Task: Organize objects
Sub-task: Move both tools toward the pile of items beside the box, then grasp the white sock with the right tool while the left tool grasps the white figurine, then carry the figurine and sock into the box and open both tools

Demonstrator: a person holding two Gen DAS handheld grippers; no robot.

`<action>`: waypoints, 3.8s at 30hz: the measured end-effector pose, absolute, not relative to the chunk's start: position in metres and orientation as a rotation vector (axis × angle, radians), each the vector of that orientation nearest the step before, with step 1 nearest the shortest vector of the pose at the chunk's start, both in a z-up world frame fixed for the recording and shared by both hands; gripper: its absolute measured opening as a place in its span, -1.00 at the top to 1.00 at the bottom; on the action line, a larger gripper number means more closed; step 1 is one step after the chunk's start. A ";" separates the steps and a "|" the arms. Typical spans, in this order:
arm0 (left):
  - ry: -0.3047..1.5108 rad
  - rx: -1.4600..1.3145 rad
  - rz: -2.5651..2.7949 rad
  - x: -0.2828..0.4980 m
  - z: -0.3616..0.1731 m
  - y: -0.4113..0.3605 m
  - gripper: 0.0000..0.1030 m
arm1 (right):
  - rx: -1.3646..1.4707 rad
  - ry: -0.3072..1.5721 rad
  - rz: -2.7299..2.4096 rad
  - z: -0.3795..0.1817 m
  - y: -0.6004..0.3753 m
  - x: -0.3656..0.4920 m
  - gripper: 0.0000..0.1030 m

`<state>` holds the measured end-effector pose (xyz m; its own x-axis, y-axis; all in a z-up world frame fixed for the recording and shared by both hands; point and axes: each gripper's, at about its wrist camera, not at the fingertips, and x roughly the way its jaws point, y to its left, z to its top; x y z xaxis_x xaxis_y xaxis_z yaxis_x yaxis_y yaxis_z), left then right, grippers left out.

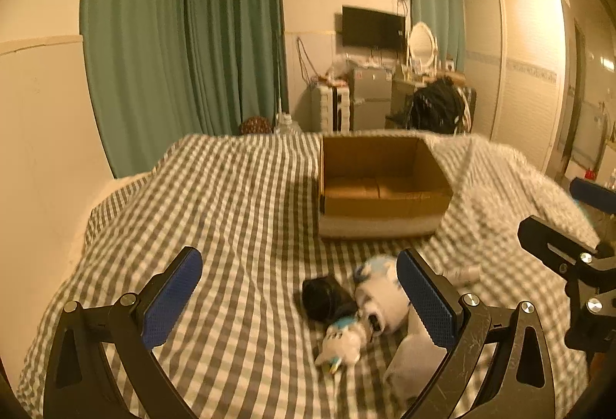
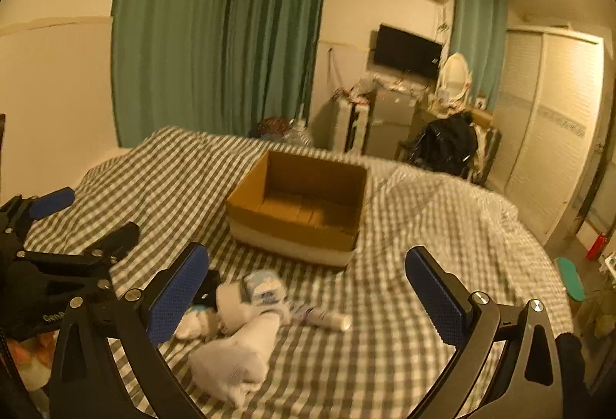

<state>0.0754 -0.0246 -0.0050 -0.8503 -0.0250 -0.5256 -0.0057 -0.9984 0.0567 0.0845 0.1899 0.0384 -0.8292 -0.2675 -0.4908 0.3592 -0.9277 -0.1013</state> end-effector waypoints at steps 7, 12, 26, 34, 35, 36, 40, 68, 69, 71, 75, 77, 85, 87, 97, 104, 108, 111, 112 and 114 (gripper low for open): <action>-0.181 1.013 -2.898 0.067 -0.053 -0.031 -1.00 | 0.848 0.315 -2.644 -0.001 0.177 0.077 -0.99; -0.189 1.120 -2.853 0.058 -0.086 -0.036 -1.00 | 0.987 0.344 -2.550 -0.042 0.167 0.070 -0.98; -0.173 1.353 -2.841 0.031 -0.120 -0.020 -1.00 | 1.103 0.241 -2.314 -0.096 0.157 0.061 -0.06; -0.208 1.498 -2.831 0.012 -0.141 0.014 -0.98 | 0.986 0.248 -2.535 -0.062 0.206 0.044 -0.05; -0.212 1.520 -2.833 0.010 -0.145 0.018 -0.97 | 0.990 0.243 -2.544 -0.064 0.208 0.040 -0.05; -0.222 1.546 -2.834 0.008 -0.149 0.021 -0.87 | 0.999 0.230 -2.546 -0.066 0.211 0.038 -0.04; -0.263 1.623 -2.803 0.001 -0.163 0.030 -0.22 | 1.018 0.196 -2.524 -0.074 0.217 0.036 -0.04; -0.201 0.993 -3.054 -0.021 0.016 0.001 -0.16 | 0.640 0.308 -2.579 0.048 0.201 0.019 0.01; -0.224 0.963 -3.061 -0.029 0.024 0.004 -0.16 | 0.625 0.301 -2.574 0.056 0.200 0.011 0.01; -0.240 0.910 -3.077 -0.051 0.040 0.008 -0.16 | 0.604 0.282 -2.559 0.071 0.196 -0.004 0.01; -0.220 0.887 -3.113 -0.098 0.057 0.016 -0.16 | 0.572 0.292 -2.559 0.090 0.182 -0.044 0.01; -0.231 0.883 -3.116 -0.123 0.059 0.020 -0.16 | 0.565 0.298 -2.567 0.096 0.173 -0.066 0.01; -0.235 0.993 -3.117 -0.206 0.030 0.033 -0.16 | 0.629 0.195 -2.574 0.091 0.159 -0.168 0.01; -0.240 1.041 -3.114 -0.220 0.011 0.038 -0.16 | 0.672 0.171 -2.564 0.077 0.158 -0.190 0.01; -0.313 1.275 -3.093 -0.258 -0.074 0.057 -0.16 | 0.937 0.197 -2.509 -0.033 0.158 -0.249 -0.01; -0.279 1.219 -3.083 -0.219 -0.060 0.048 -0.79 | 0.850 0.108 -2.582 -0.014 0.182 -0.238 -0.47; -0.253 1.184 -3.077 -0.181 -0.046 0.036 -0.87 | 0.792 0.076 -2.603 0.015 0.202 -0.213 -0.48; -0.223 1.156 -3.047 -0.147 -0.038 0.025 -0.88 | 0.789 0.125 -2.576 0.029 0.209 -0.184 -0.48; -0.213 1.153 -3.036 -0.137 -0.037 0.022 -0.89 | 0.790 0.151 -2.567 0.031 0.211 -0.177 -0.48; -0.197 1.155 -3.029 -0.114 -0.038 0.018 -0.89 | 0.785 0.234 -2.548 0.033 0.213 -0.153 -0.49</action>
